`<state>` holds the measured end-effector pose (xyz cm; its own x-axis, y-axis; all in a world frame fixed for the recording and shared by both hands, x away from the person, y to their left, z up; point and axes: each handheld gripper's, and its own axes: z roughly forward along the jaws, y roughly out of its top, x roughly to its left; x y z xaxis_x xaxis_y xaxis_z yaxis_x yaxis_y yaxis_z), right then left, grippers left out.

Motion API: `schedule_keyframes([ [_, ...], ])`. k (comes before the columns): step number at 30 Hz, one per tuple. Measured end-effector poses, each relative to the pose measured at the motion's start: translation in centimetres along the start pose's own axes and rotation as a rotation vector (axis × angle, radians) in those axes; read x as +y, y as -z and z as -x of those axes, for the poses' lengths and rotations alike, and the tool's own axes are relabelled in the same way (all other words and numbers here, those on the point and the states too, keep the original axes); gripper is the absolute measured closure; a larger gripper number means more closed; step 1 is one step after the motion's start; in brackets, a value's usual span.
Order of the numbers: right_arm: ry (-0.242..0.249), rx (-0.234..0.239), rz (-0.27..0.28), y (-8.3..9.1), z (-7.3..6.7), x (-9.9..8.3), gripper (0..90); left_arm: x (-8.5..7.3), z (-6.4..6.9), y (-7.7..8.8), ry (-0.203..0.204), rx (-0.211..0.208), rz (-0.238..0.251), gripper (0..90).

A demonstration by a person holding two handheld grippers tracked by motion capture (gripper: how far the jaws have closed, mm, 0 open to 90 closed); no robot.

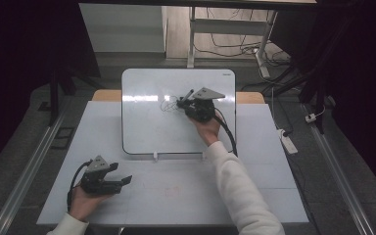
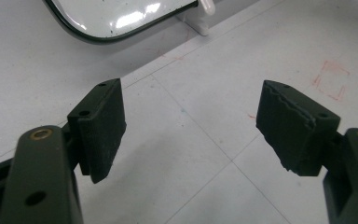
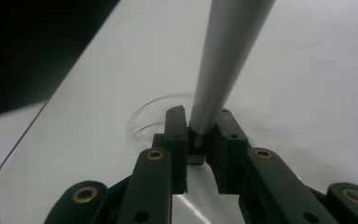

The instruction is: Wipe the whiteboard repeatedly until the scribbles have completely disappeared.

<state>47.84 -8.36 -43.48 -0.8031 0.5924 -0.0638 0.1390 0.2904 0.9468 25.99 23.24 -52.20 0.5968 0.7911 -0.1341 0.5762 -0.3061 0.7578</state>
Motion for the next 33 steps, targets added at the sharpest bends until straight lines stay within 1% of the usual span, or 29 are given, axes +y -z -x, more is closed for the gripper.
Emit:
schedule_keyframes([
  [1, 0.030, -0.012, -0.008, -0.1, -0.2, 0.1, 77.5, 0.0, 0.1, 0.0, -0.002, -0.001, 0.000, 24.5],
  [2, 0.026, -0.024, -0.002, -0.1, 0.0, 0.3, 77.5, 0.0, 0.1, 0.0, -0.006, 0.000, 0.000, 24.5],
  [4, -0.049, -0.083, 0.051, 0.3, 1.1, 0.8, 77.5, 0.0, 0.2, 0.2, -0.010, 0.001, 0.003, 24.5],
  [5, -0.076, -0.093, 0.065, 0.3, 1.4, 0.9, 77.5, 0.0, 0.2, 0.2, -0.007, 0.001, 0.007, 24.5],
  [6, -0.079, -0.096, 0.067, 0.1, 1.3, 1.0, 77.5, 0.0, 0.2, 0.2, -0.005, 0.000, 0.009, 24.5],
  [7, -0.067, -0.081, 0.057, -0.3, 0.9, 0.9, 77.6, 0.0, 0.1, 0.1, -0.002, 0.001, 0.010, 24.5],
  [9, -0.006, -0.008, 0.026, -1.2, -0.5, 0.7, 77.5, 0.0, 0.0, 0.0, -0.002, 0.001, 0.005, 24.5],
  [10, -0.006, -0.008, 0.026, -1.2, -0.5, 0.7, 77.5, 0.0, 0.0, 0.0, -0.002, 0.001, 0.005, 24.5],
  [11, 0.040, -0.019, 0.011, -1.5, -0.9, 0.9, 77.6, 0.0, 0.1, 0.0, -0.003, 0.001, 0.003, 24.5],
  [12, 0.007, -0.033, 0.034, -1.5, -0.4, 1.1, 77.6, 0.0, 0.1, 0.1, -0.004, 0.001, 0.005, 24.5],
  [13, -0.038, -0.055, 0.060, -1.3, 0.3, 1.3, 77.6, 0.0, 0.2, 0.2, -0.004, 0.001, 0.008, 24.5],
  [14, -0.066, -0.083, 0.078, -1.1, 0.8, 1.6, 77.5, 0.0, 0.2, 0.2, -0.004, 0.001, 0.008, 24.5],
  [15, -0.073, -0.096, 0.086, -1.1, 1.1, 1.8, 77.5, 0.0, 0.2, 0.2, -0.005, -0.001, 0.011, 24.5],
  [16, -0.076, -0.099, 0.086, -1.3, 1.0, 1.8, 77.6, 0.0, 0.1, 0.2, -0.004, -0.002, 0.010, 24.5],
  [17, -0.070, -0.085, 0.080, -1.5, 0.5, 1.8, 77.5, 0.0, 0.1, 0.1, -0.005, -0.002, 0.008, 24.5],
  [19, -0.020, -0.015, 0.045, -2.3, -0.7, 1.6, 77.5, 0.0, 0.0, 0.0, -0.004, -0.002, 0.005, 24.5],
  [20, 0.021, -0.013, 0.036, -2.6, -1.2, 1.5, 77.5, 0.0, 0.0, 0.0, -0.004, -0.002, 0.005, 24.5],
  [21, 0.025, -0.023, 0.033, -2.6, -1.1, 1.6, 77.5, 0.0, 0.0, 0.1, -0.005, 0.000, 0.004, 24.5],
  [22, -0.008, -0.035, 0.054, -2.5, -0.6, 1.7, 77.5, 0.0, 0.1, 0.1, -0.004, -0.001, 0.007, 24.5],
  [23, -0.053, -0.061, 0.080, -2.3, 0.0, 1.9, 77.5, 0.0, 0.1, 0.2, -0.004, 0.000, 0.010, 24.5],
  [24, -0.081, -0.089, 0.102, -2.1, 0.5, 2.0, 77.5, 0.0, 0.1, 0.2, -0.004, 0.000, 0.010, 24.5],
  [25, -0.095, -0.090, 0.109, -2.0, 0.7, 2.1, 77.5, 0.0, 0.2, 0.2, -0.006, -0.002, 0.013, 24.5],
  [26, -0.088, -0.093, 0.105, -2.1, 0.5, 2.1, 77.5, 0.0, 0.1, 0.2, -0.005, -0.003, 0.012, 24.5],
  [27, -0.071, -0.073, 0.091, -2.4, 0.1, 2.0, 77.5, 0.0, 0.1, 0.1, -0.006, -0.004, 0.009, 24.5],
  [29, -0.027, 0.005, 0.051, -3.1, -1.3, 1.6, 77.5, 0.0, 0.0, 0.0, -0.002, -0.003, 0.005, 24.5],
  [30, 0.006, 0.022, 0.035, -3.5, -1.9, 1.5, 77.5, 0.0, 0.0, 0.0, -0.003, -0.003, 0.004, 24.5],
  [31, 0.027, 0.020, 0.027, -3.5, -2.1, 1.5, 77.5, 0.0, 0.0, 0.0, -0.003, -0.003, 0.004, 24.5],
  [32, 0.015, 0.017, 0.036, -3.5, -1.8, 1.7, 77.5, 0.0, 0.1, 0.1, -0.004, -0.002, 0.005, 24.5],
  [33, -0.012, -0.014, 0.060, -3.3, -1.3, 1.9, 77.5, 0.0, 0.2, 0.2, -0.006, -0.001, 0.009, 24.5],
])
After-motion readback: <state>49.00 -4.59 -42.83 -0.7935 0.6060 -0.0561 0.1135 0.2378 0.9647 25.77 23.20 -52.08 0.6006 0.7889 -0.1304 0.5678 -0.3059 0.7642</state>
